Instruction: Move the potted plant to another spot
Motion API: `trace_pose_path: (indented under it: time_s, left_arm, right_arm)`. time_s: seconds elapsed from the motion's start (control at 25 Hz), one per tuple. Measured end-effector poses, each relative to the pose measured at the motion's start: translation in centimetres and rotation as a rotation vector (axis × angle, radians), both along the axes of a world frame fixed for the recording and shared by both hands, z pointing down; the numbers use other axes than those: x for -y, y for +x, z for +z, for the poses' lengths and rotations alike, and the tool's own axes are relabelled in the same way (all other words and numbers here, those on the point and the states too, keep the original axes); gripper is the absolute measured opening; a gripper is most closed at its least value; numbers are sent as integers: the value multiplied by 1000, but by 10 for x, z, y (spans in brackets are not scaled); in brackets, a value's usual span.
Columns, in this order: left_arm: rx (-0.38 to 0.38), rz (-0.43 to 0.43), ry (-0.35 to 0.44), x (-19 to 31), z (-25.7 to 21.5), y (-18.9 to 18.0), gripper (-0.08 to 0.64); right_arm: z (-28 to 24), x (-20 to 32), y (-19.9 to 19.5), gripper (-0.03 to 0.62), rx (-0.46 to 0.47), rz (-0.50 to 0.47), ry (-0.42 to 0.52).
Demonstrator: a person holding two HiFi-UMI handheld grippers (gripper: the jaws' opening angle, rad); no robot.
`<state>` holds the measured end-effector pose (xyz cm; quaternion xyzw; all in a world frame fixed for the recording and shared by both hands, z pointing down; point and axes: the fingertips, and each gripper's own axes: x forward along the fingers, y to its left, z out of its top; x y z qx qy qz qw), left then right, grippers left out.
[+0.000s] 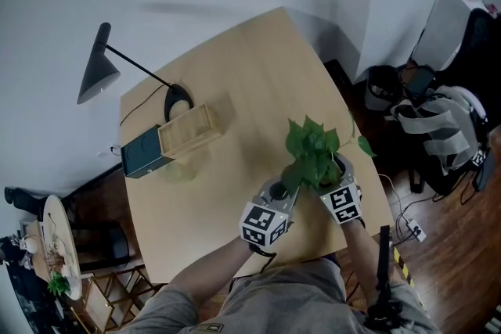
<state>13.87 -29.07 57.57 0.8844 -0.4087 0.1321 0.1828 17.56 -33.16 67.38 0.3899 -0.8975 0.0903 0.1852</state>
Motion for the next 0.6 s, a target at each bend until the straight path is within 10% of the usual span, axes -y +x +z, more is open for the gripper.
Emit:
trace_pose_path:
  time_s: [0.6]
  left_arm:
    - [6, -18, -13, -10, -1, -4, 2]
  right_arm:
    - [7, 2, -1, 431, -36, -10, -34]
